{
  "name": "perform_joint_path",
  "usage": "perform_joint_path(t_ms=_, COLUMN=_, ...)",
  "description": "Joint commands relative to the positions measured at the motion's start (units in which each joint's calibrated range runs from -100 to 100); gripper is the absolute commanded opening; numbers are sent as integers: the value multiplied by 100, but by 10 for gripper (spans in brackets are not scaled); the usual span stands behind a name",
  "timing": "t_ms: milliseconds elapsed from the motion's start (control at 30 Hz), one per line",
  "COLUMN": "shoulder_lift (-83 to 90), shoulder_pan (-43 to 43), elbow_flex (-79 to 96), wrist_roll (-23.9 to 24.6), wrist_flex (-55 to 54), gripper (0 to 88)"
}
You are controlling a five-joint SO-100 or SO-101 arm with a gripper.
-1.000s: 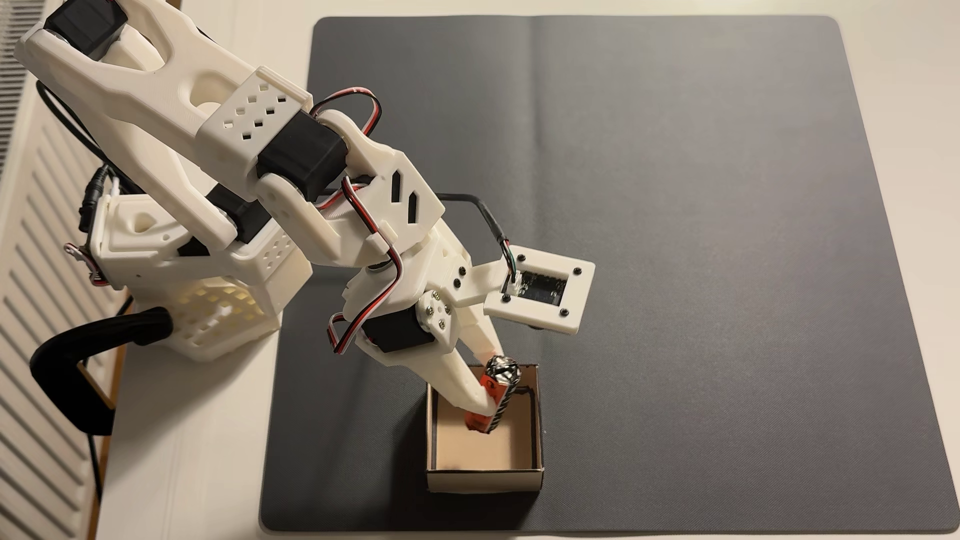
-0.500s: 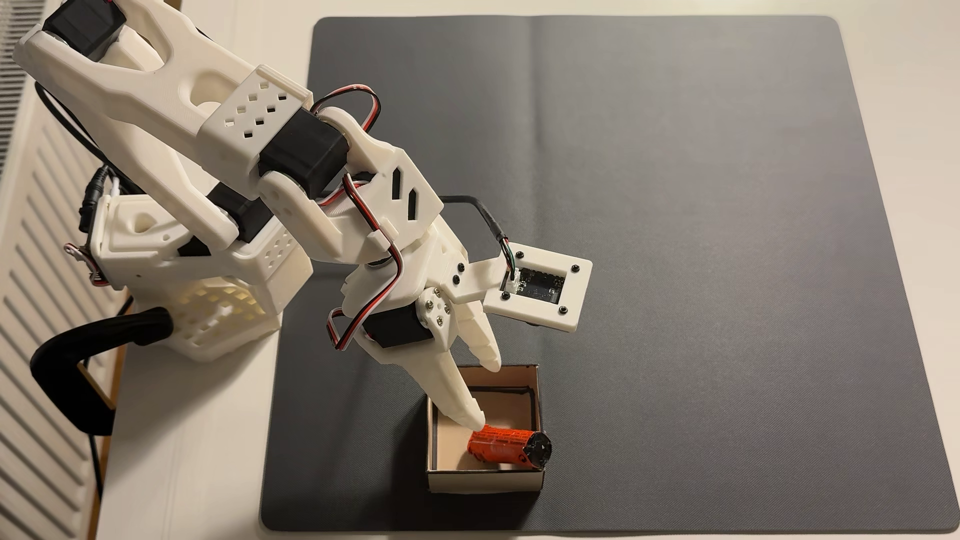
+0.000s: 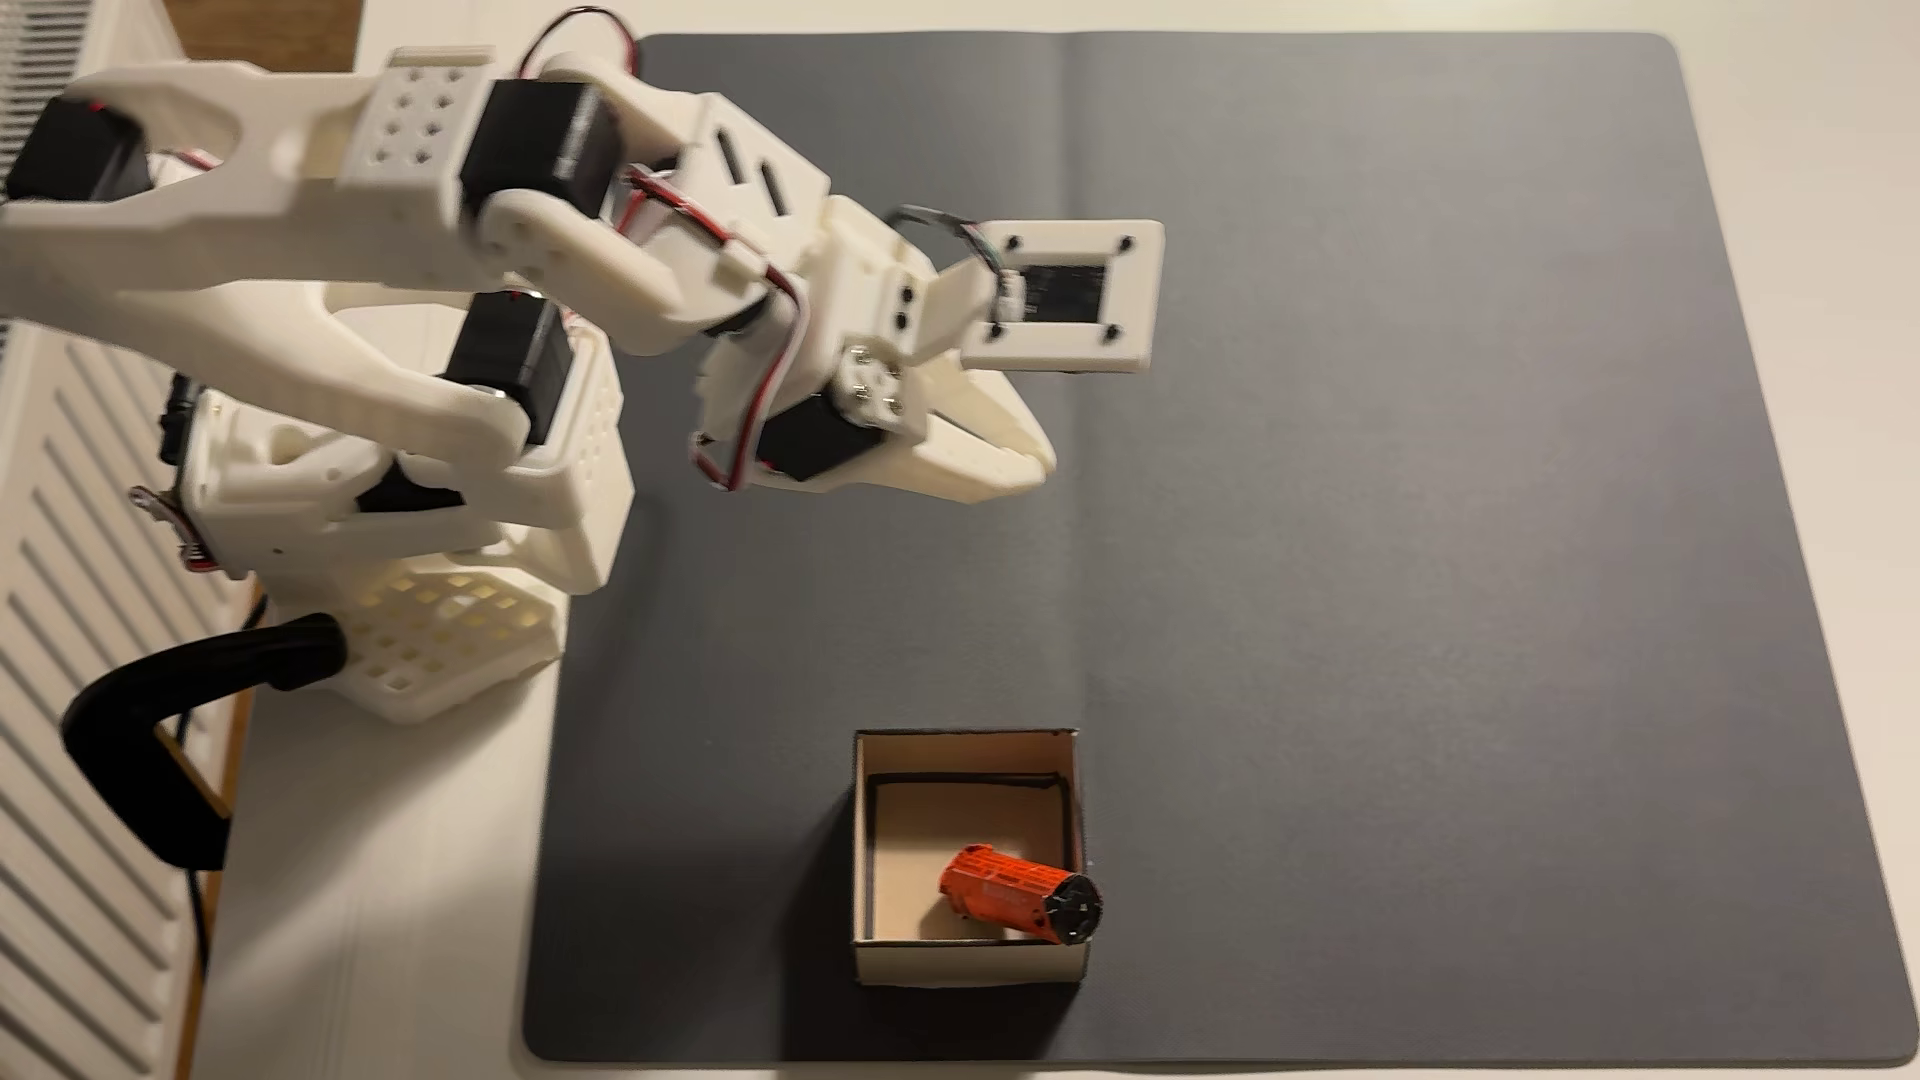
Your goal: Pick the red object and place it in the box
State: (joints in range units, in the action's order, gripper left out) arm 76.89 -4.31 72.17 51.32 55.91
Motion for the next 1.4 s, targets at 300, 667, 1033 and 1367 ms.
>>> perform_joint_path(t_ms=300, shoulder_lift=2243, shoulder_pan=557, elbow_flex=1422, wrist_roll=20, wrist_flex=764, gripper=8)
perform_joint_path(t_ms=667, shoulder_lift=2218, shoulder_pan=505, elbow_flex=2529, wrist_roll=15, wrist_flex=842, gripper=13)
perform_joint_path(t_ms=1033, shoulder_lift=2175, shoulder_pan=557, elbow_flex=2774, wrist_roll=15, wrist_flex=1384, gripper=8)
perform_joint_path(t_ms=1367, shoulder_lift=2201, shoulder_pan=557, elbow_flex=2765, wrist_roll=-37, wrist_flex=1996, gripper=14)
